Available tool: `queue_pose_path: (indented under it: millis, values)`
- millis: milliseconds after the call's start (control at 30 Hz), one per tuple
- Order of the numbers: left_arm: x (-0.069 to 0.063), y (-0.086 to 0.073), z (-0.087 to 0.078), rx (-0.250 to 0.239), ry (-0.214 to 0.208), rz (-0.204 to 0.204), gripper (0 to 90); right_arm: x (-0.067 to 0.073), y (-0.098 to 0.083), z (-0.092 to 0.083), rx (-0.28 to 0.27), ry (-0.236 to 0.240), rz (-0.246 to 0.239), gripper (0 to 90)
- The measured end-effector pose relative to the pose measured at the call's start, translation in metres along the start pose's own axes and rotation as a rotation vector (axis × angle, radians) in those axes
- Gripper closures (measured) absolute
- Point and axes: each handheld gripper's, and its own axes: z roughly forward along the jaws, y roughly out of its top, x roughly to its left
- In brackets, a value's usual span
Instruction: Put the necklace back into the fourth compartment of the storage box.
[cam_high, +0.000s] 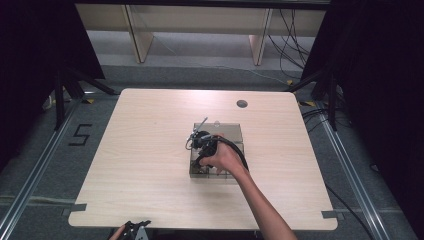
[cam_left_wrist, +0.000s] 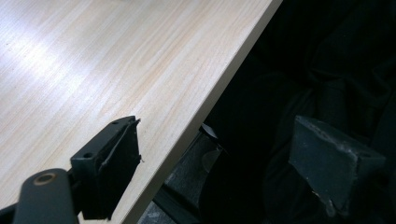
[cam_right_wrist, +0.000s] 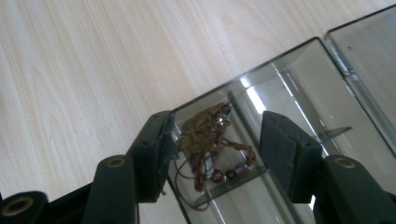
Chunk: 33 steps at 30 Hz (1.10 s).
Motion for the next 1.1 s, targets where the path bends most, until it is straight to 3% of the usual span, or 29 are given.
queue_pose_path:
  millis: [100,133,200,233,433,667,1000,1100]
  values:
    - [0.000,0.000,0.001,-0.006,-0.002,-0.017,15.6,-0.001,-0.005,-0.009,-0.021,0.013,0.031,44.6]
    - [0.000,0.000,0.001,-0.006,0.019,-0.015,15.6,-0.002,-0.007,-0.011,-0.024,0.009,0.027,44.6]
    - [0.000,0.000,0.000,-0.011,-0.009,-0.022,15.6,-0.004,-0.013,-0.015,-0.027,-0.001,0.020,44.6]
    - [0.000,0.000,0.000,-0.013,0.001,-0.026,15.6,-0.004,-0.015,-0.017,-0.028,0.002,0.025,44.5]
    - [0.003,0.000,0.000,-0.013,0.013,-0.008,15.6,-0.009,-0.035,-0.034,-0.064,-0.011,0.046,44.2]
    - [0.004,0.000,0.000,-0.020,0.012,-0.027,15.6,-0.010,-0.058,-0.044,-0.115,-0.008,0.035,43.2]
    - [0.004,0.000,0.000,-0.020,0.008,-0.037,15.5,-0.012,-0.093,-0.058,-0.152,-0.012,0.097,42.8]
    - [0.004,0.000,0.000,-0.015,0.007,-0.034,15.5,-0.012,-0.102,-0.062,-0.162,-0.013,0.095,42.6]
